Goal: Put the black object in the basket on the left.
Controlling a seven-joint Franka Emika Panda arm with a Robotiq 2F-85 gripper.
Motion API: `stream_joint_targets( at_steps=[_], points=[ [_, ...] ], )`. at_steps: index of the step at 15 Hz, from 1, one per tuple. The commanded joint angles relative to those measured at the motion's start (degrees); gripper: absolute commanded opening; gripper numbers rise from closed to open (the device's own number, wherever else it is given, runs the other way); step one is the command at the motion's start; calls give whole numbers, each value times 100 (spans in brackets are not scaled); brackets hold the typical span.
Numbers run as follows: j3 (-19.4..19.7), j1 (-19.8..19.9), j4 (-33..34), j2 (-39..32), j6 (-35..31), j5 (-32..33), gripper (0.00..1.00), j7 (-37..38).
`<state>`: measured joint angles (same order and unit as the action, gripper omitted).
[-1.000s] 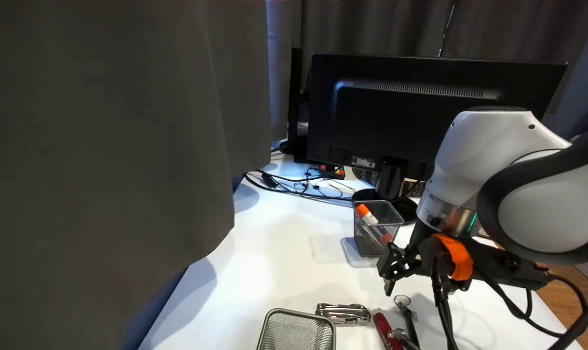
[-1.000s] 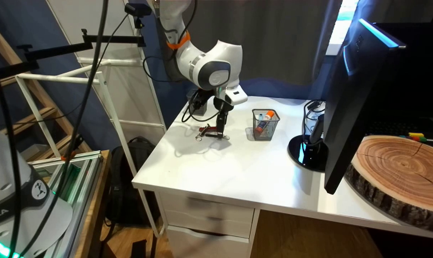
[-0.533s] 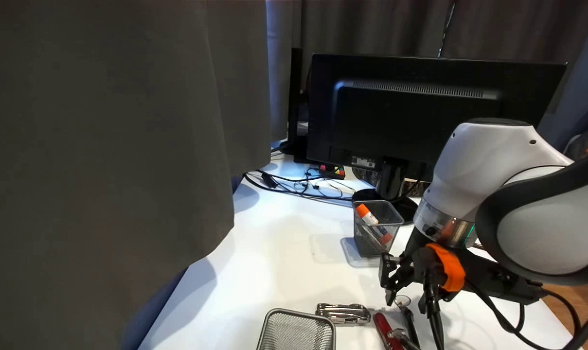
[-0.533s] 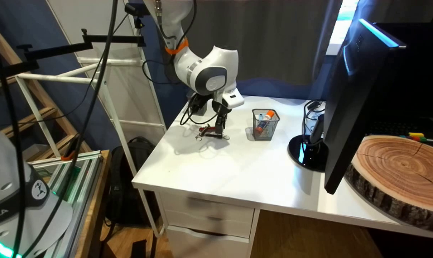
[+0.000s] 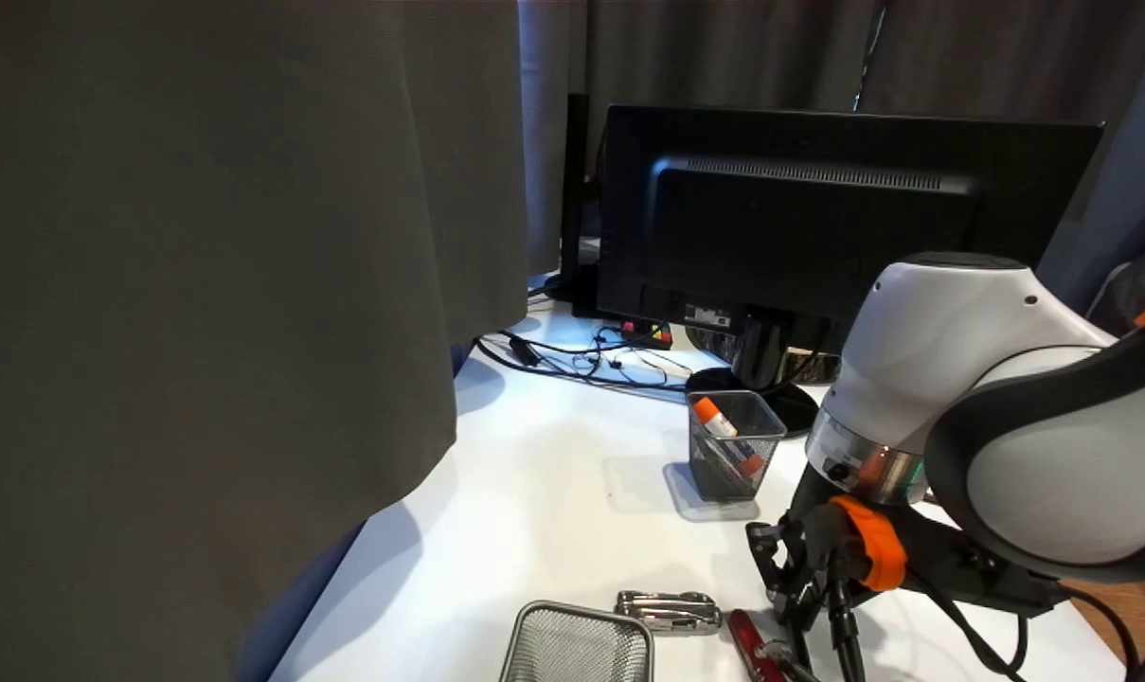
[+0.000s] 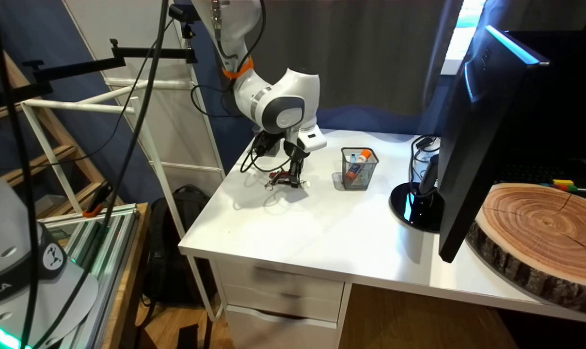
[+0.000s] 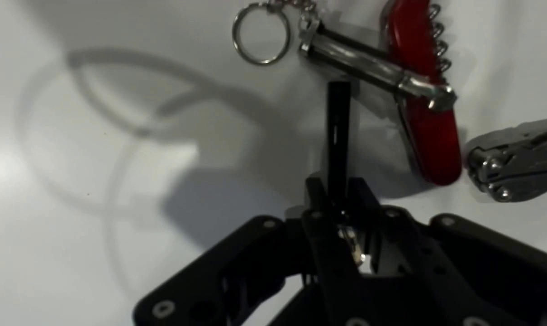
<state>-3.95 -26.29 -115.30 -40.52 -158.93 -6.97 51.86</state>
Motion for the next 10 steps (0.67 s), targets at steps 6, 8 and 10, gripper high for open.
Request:
stream_joint_targets(
  at_steps=[6, 8, 10],
  points=[
    [590, -395, -427, 922, -472, 364, 4, 106],
    [673, -440, -361, 1182, -560, 591, 4, -90],
    [580, -390, -242, 1365, -568, 735, 4, -291]
  ],
)
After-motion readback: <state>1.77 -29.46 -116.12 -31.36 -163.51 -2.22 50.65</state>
